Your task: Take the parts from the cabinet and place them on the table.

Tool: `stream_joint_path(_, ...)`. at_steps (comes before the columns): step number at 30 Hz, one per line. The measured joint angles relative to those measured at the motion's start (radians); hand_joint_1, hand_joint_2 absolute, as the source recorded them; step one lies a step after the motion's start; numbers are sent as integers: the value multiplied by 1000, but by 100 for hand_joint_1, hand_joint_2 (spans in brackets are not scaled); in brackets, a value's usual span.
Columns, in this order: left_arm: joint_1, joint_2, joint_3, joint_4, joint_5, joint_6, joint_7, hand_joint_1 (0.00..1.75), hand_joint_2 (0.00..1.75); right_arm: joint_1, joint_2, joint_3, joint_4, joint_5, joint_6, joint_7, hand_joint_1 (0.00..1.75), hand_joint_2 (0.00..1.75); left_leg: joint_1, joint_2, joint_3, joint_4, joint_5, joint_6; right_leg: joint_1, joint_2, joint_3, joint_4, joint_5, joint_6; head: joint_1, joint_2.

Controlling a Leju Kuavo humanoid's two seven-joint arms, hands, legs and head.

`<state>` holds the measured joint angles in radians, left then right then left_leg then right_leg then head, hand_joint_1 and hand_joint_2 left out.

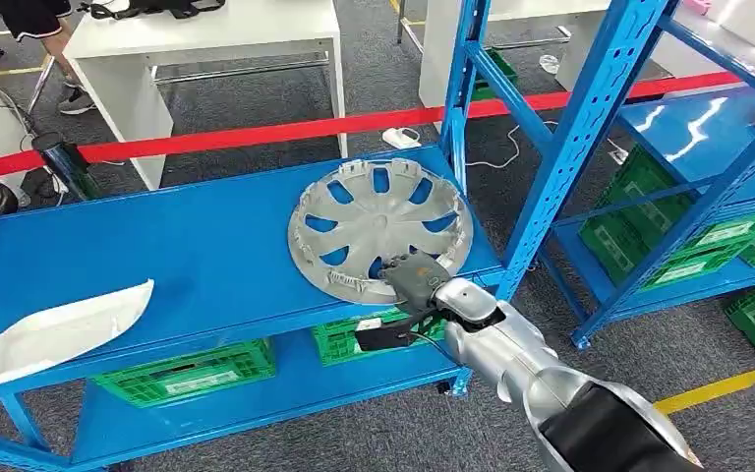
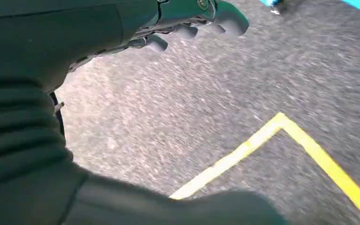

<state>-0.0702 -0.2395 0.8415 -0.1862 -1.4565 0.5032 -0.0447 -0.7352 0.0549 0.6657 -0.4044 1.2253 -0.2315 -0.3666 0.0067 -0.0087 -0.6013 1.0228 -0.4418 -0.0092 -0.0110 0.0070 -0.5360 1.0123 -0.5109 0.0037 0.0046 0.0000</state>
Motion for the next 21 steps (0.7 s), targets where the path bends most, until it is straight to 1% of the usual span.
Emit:
stream_joint_path(2, -14, 0, 7, 0, 18, -2, 4, 0, 175, 2, 2, 2, -3, -9, -33, -4, 175, 175, 0, 0, 0, 0, 1, 0, 0, 1, 0, 0, 1, 0, 0, 0)
stream_joint_path(3, -18, 0, 9, 0, 23, 4, 10, 0, 175, 5, 2, 2, -6, -21, -67, -11, 175, 175, 0, 1, -1, 0, 1, -1, 0, 2, -1, 0, 2, -1, 0, 0)
stream_joint_path(5, -20, 0, 13, 0, 21, 39, 28, 0, 175, 1, 2, -6, -24, -43, -153, -10, 175, 175, 0, 3, -3, -1, 2, -1, 0, 5, -4, 0, 4, 0, 0, 0)
stream_joint_path(7, -16, 0, 14, 0, 20, 63, 42, 0, 175, -2, 0, -21, -45, -52, -211, -8, 175, 175, 0, 3, -2, -1, 2, -1, 0, 4, -4, 0, 4, 0, 0, 0)
stream_joint_path(10, -9, 0, 20, 1, 31, 62, 53, 0, 175, -1, -3, -35, -82, -50, -244, -7, 175, 175, 0, 2, -4, -1, 3, -1, 0, 3, -4, 0, 4, 0, 0, 0)
stream_joint_path(16, -4, -1, 23, 2, 31, 62, 57, 0, 175, 7, -7, -50, -143, -33, -266, -4, 175, 175, 0, 2, -7, -1, 2, -1, 0, 3, -7, 0, 3, -1, 0, 0)
stream_joint_path(17, -4, -1, 23, 2, 30, 62, 57, 0, 175, 10, -7, -55, -153, -25, -280, 0, 175, 175, 0, 2, -7, -1, 2, -1, 0, 3, -7, 0, 3, -1, 0, 0)
stream_joint_path(18, -4, -1, 23, 2, 30, 62, 55, 0, 175, 15, -8, -56, -164, -9, -305, 12, 175, 175, 0, 2, -8, -1, 2, -1, 0, 3, -8, 0, 3, -1, 0, 0)
stream_joint_path(20, -3, -1, 23, 2, 20, 62, 49, 0, 175, 25, -8, -61, -193, 44, -382, 55, 175, 175, 0, 2, -9, -1, 2, -1, 0, 3, -10, 0, 3, -1, 0, 0)
stream_joint_path(21, -3, -1, 23, 2, 15, 58, 44, 0, 175, 30, -8, -61, -206, 64, -410, 70, 175, 175, 0, 2, -10, -1, 2, -1, 0, 3, -10, 0, 3, -1, 0, 0)
